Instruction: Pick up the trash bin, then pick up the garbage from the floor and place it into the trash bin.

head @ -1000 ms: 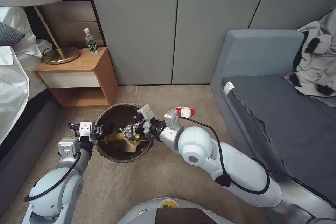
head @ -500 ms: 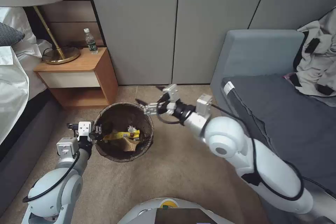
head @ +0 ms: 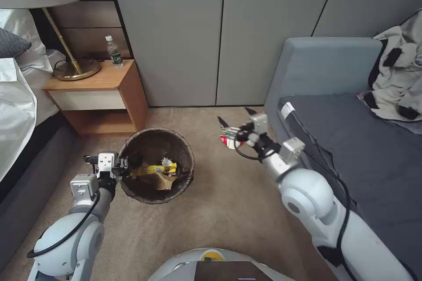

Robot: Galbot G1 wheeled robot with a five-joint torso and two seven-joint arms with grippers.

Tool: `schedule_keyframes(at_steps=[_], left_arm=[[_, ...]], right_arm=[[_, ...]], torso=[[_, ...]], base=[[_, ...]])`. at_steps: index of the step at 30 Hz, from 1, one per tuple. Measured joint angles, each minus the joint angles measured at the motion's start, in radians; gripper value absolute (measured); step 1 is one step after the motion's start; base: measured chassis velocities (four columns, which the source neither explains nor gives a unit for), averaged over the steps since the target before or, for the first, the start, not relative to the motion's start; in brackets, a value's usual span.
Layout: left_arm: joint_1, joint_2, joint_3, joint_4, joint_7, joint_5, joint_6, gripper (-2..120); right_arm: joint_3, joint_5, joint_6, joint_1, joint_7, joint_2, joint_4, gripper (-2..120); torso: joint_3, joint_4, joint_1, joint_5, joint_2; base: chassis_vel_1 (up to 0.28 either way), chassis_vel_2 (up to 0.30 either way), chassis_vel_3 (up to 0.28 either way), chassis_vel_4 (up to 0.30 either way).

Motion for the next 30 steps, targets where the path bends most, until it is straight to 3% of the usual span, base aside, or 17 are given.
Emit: schedule_keyframes(at_steps=[2,6,14,20,30], left_arm=[[0.002,0.002,-0.005,-0.004,0.003,-0.004,0.0,3],[0.003,0.007,-0.012,-0.005,0.011,-0.006,0.0,3],[0.006,0.01,-0.014,-0.013,0.022,-0.007,-0.003,3],[0.004,0.016,-0.027,-0.015,0.032,-0.006,-0.006,3],[0.005,0.016,-0.021,-0.019,0.04,-0.002,-0.007,3]], right_arm=[[0.078,-0.052,0.038,-0.105,-0.019,0.046,0.006,100],[0.132,-0.129,0.085,-0.19,-0.039,0.122,0.004,100],[0.167,-0.327,0.205,-0.355,-0.059,0.295,-0.015,100],[0.208,-0.393,0.277,-0.467,-0.1,0.358,-0.009,100],[0.259,-0.402,0.322,-0.525,-0.151,0.395,0.011,100]], torso=[[0.0,-0.0001,0.0,-0.0001,0.0],[0.0,0.0003,0.0,-0.0003,0.0],[0.0,0.0002,0.0,-0.0004,0.0],[0.0,0.0002,0.0,-0.0004,0.0],[0.0,0.0003,0.0,-0.0003,0.0]], base=[[0.0,0.0,0.0,0.0],[0.0,0.0,0.0,0.0],[0.0,0.0,0.0,0.0],[0.0,0.0,0.0,0.0],[0.0,0.0,0.0,0.0]])
